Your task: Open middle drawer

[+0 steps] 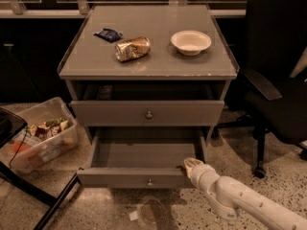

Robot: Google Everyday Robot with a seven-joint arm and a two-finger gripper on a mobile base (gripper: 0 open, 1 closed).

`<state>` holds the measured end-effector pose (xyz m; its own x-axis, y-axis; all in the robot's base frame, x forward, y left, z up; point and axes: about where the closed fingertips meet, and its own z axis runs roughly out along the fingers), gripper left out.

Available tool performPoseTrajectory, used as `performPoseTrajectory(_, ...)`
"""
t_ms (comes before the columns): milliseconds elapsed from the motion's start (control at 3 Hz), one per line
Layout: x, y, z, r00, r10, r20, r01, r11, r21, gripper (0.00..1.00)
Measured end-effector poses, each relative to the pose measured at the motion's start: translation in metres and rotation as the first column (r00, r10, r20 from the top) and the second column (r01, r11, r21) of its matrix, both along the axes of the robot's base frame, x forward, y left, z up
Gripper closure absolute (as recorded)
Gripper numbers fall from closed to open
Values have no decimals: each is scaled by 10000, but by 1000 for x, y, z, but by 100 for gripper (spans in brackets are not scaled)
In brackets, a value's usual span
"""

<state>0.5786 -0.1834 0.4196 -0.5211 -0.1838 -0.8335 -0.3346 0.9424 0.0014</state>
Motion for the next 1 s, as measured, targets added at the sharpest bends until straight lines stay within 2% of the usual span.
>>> performPoseTrajectory(1000, -5, -1, 3, 9999, -27, -141, 27, 10000, -14, 100)
